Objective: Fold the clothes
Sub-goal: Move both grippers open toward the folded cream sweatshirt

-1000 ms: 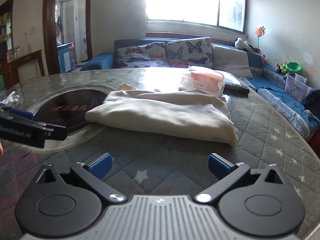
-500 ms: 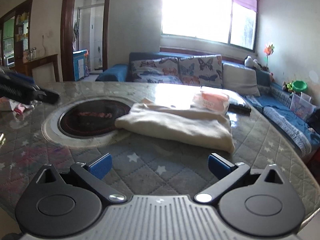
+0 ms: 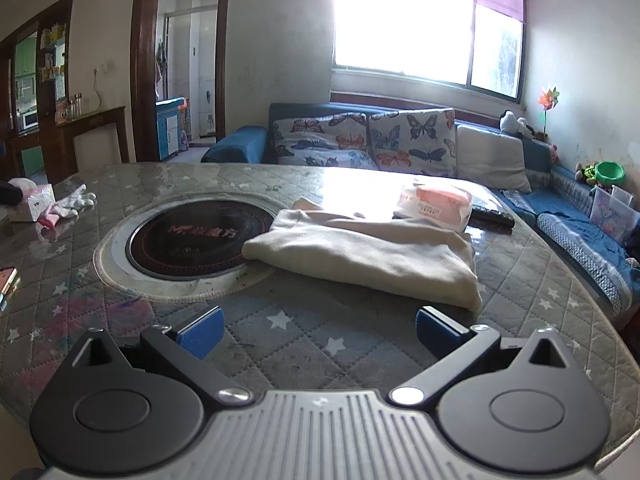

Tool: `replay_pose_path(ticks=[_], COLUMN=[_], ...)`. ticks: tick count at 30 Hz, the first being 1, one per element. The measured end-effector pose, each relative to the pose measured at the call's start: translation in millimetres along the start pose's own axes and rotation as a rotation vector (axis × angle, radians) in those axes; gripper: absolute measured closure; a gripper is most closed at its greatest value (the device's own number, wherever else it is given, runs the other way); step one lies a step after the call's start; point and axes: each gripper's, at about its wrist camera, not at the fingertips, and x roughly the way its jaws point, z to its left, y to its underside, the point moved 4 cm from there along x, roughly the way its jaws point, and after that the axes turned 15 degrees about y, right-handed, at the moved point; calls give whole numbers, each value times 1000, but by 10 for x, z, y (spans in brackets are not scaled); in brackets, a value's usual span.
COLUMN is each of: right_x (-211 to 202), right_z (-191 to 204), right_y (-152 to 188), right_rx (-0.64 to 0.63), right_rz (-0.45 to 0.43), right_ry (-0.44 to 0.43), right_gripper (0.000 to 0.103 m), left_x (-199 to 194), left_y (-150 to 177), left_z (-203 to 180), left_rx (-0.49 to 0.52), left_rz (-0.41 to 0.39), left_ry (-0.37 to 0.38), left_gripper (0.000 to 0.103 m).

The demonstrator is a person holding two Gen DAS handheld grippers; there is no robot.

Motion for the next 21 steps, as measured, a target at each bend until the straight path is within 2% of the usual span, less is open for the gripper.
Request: replay_pose_path(ticks=[7,14,21], right_x=[183,402,653], right_z=[-79,-191,-299], right_y=[59,49,-8], right_rx=[-10,-2,3], right_rz=[58,101,138], right_ry=[28,42,41], right_gripper=[0,4,7], left_x=[492,986,1306], left_y=[77,-13,-186], left_z=[-178,-403,-529], left_rx=[-198,-203,-202], left_rz=[-7,36,72], left_ry=[147,174,203], left_gripper=[0,0,0])
